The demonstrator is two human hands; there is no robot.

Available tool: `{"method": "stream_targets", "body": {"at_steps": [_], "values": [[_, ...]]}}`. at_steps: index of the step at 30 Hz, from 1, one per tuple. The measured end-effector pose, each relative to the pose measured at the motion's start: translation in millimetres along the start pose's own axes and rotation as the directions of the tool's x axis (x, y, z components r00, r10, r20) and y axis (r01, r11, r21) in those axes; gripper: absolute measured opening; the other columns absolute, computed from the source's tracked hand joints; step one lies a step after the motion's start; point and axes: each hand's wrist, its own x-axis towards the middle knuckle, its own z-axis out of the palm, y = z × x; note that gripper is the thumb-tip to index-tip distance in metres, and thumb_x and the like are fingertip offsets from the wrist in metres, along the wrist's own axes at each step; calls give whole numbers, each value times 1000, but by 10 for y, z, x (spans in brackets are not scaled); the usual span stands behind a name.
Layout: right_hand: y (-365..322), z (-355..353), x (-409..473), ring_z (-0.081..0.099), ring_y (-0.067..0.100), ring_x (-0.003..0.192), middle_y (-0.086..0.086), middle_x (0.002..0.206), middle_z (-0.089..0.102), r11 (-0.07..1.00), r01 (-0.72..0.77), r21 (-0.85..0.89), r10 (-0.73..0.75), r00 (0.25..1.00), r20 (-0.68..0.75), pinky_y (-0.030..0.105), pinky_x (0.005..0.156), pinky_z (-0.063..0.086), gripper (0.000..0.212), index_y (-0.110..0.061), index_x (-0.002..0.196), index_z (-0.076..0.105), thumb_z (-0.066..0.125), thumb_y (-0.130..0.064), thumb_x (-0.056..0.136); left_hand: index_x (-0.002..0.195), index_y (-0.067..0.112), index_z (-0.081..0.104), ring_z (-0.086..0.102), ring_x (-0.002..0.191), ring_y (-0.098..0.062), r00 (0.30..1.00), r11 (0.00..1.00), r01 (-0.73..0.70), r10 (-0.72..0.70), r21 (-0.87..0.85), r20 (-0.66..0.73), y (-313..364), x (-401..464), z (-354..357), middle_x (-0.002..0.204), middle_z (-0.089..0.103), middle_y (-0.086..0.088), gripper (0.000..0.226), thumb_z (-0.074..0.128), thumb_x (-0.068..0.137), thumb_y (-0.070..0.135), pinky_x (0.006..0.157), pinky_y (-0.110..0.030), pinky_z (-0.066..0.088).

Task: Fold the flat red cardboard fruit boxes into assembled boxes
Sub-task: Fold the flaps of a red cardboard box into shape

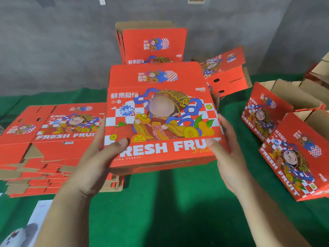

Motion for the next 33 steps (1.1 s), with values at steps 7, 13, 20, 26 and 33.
{"method": "stream_targets", "body": {"at_steps": [7, 13, 20, 26, 33], "values": [[-174, -604, 627, 68, 15, 122, -6, 137, 68, 987, 72, -141, -76, 997, -24, 25, 89, 59, 59, -34, 152, 44, 60, -8, 101, 158, 53, 24, 60, 133, -12, 970, 958, -240, 231, 156, 77, -275, 682, 750, 148, 59, 13, 77, 66, 101, 23, 97, -20, 53], [-183, -1033, 1145, 64, 11, 127, -11, 140, 64, 917, 128, -378, -129, 991, 22, 22, 93, 58, 63, -37, 159, 35, 63, -23, 104, 165, 34, 10, 49, 144, -14, 946, 908, -321, 295, 268, 133, -444, 1264, 1044, 158, 49, 10, 83, 63, 104, 12, 111, -23, 45], [147, -1293, 1846, 65, 7, 121, -14, 135, 67, 777, -10, -630, -140, 972, -188, 41, 105, 54, 71, -38, 158, 35, 71, -27, 98, 167, 17, 2, 40, 148, -23, 905, 707, -379, 417, 597, 81, -541, 2021, 1384, 166, 33, -3, 102, 74, 94, 6, 122, -42, 36], [541, -943, 2281, 61, 13, 116, -7, 156, 50, 742, -268, -615, 99, 950, -295, 37, 101, 50, 93, -37, 165, 6, 61, -24, 91, 166, 35, 5, 49, 137, -29, 997, 769, -66, 71, 636, 17, -916, 2302, 1650, 146, 53, -4, 97, 67, 95, 15, 117, -51, 39], [728, -514, 1837, 54, 22, 134, -6, 147, 54, 802, -191, -566, 67, 970, -234, 49, 115, 43, 67, -28, 153, 43, 59, -23, 88, 121, 39, 43, 47, 105, -4, 899, 946, 39, 107, 321, -426, -986, 2205, 1826, 117, 37, 11, 35, 66, 97, 29, 98, -31, 40]]}}
